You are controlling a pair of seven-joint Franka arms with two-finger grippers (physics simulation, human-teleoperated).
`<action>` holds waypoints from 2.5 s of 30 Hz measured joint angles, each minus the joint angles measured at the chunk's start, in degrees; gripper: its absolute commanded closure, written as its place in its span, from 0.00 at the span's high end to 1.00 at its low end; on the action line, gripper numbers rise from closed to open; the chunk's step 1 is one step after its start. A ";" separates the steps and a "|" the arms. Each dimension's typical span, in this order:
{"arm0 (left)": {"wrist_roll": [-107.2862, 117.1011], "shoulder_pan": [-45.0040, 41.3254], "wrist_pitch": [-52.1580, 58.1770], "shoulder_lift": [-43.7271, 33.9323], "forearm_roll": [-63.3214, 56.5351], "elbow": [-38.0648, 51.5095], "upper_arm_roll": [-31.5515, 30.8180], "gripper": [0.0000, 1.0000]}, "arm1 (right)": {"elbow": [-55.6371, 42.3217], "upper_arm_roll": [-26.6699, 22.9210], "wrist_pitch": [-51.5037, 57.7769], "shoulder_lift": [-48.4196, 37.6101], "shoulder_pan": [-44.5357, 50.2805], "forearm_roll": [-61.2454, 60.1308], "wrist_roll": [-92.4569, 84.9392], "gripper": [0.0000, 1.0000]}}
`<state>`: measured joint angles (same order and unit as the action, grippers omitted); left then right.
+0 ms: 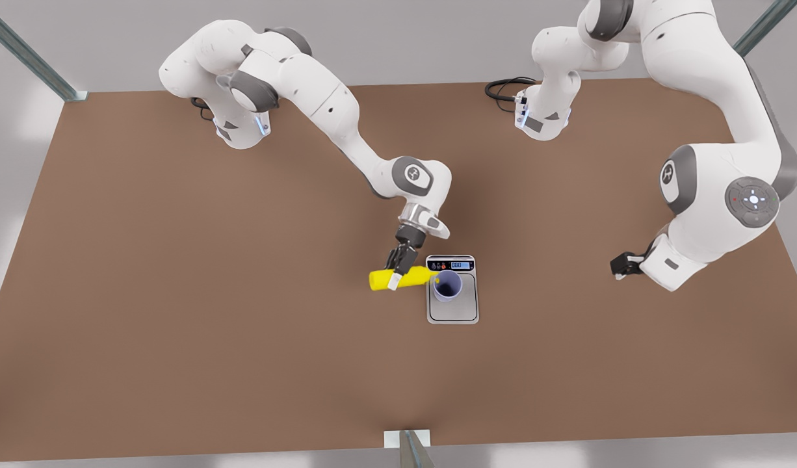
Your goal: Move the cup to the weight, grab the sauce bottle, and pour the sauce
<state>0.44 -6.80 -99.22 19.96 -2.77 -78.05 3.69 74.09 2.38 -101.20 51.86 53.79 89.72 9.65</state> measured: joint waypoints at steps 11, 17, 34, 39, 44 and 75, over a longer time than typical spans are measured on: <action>0.16 0.06 0.26 0.13 -0.08 2.37 0.00 1.00 | -3.96 0.00 4.31 3.69 0.70 2.56 0.44 0.54; 0.18 0.03 0.35 -0.09 -0.15 2.37 0.00 1.00 | -4.52 0.00 4.31 3.87 0.67 2.56 0.27 0.54; 0.18 0.03 0.35 -0.26 -0.12 2.46 0.00 1.00 | -8.62 0.35 -6.62 -6.83 -12.98 -45.47 -9.01 0.56; 0.01 0.03 0.30 -0.11 -0.12 2.46 0.00 1.00 | -8.04 0.34 -9.73 -10.07 -20.97 -62.60 -22.07 0.57; 0.09 0.03 0.26 0.09 -0.07 2.46 0.00 1.00 | -6.96 0.33 -14.30 -11.54 -28.64 -75.13 -43.55 0.57; 0.26 0.11 2.02 0.35 -0.23 2.37 0.26 1.00 | 11.69 0.16 -6.31 -5.22 -53.05 -154.64 -136.12 0.57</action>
<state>0.69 -6.69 -97.21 20.31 -3.01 -75.68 3.95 85.78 2.54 -107.51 46.63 0.74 -64.92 -126.47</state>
